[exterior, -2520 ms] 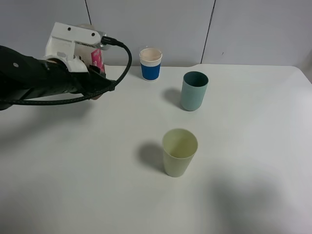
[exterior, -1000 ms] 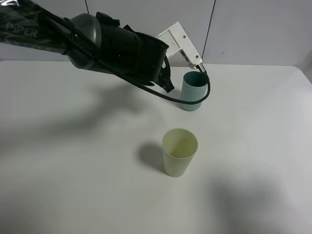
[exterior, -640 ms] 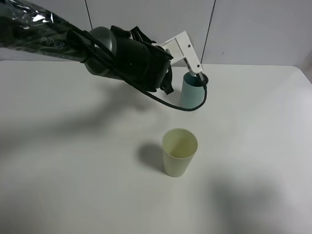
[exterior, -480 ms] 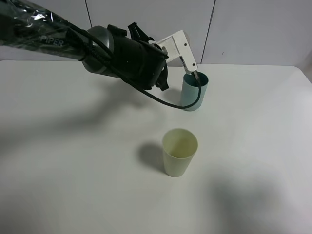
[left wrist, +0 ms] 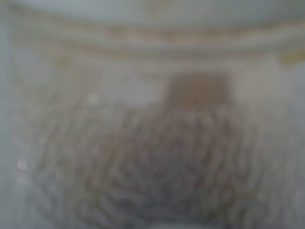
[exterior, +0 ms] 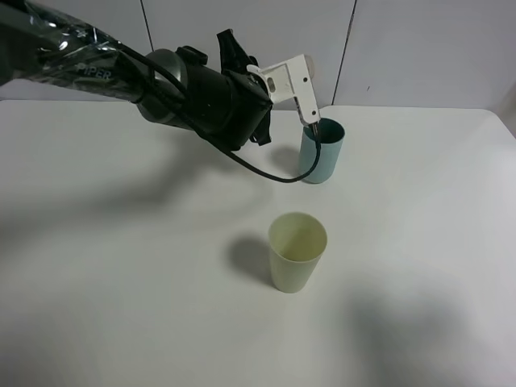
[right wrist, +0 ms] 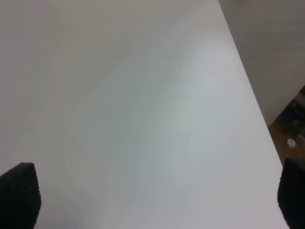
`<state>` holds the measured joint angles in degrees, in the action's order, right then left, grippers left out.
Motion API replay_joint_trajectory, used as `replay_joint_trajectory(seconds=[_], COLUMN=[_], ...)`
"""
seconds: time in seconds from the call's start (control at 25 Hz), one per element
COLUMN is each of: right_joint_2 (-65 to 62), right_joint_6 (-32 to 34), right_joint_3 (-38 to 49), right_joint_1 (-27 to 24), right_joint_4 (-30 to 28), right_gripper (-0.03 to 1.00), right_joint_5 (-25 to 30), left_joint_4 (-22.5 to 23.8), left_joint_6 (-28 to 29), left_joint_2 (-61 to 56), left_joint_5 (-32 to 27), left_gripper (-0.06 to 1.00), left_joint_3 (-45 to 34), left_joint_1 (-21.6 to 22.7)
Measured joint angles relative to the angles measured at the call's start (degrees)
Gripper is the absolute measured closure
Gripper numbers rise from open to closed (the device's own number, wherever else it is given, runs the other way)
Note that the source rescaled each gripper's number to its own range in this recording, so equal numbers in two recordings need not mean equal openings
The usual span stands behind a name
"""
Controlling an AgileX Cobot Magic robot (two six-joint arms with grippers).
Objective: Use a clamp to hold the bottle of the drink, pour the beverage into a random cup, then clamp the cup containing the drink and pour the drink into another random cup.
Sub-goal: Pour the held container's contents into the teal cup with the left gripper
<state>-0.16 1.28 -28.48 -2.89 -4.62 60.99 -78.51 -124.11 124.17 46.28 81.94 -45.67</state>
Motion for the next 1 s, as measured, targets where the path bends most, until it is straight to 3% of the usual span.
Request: replay_joint_trajectory(seconds=[0.4,1.0], right_joint_2=[0.0,0.0], right_joint_6=[0.0,0.0], right_joint_3=[0.0,0.0], right_joint_1=[0.0,0.0], right_joint_4=[0.0,0.0], right_gripper=[-0.03,-0.03], right_joint_5=[0.0,0.0], left_joint_4=[8.3,13.8], left_joint_6=[0.0,0.0], left_joint_2=[2.3,2.6], left_joint_5=[-1.3,-0.9], left_gripper=[0.94,0.94], left_joint_3=[0.0,0.0], left_joint_1=[1.2,2.2])
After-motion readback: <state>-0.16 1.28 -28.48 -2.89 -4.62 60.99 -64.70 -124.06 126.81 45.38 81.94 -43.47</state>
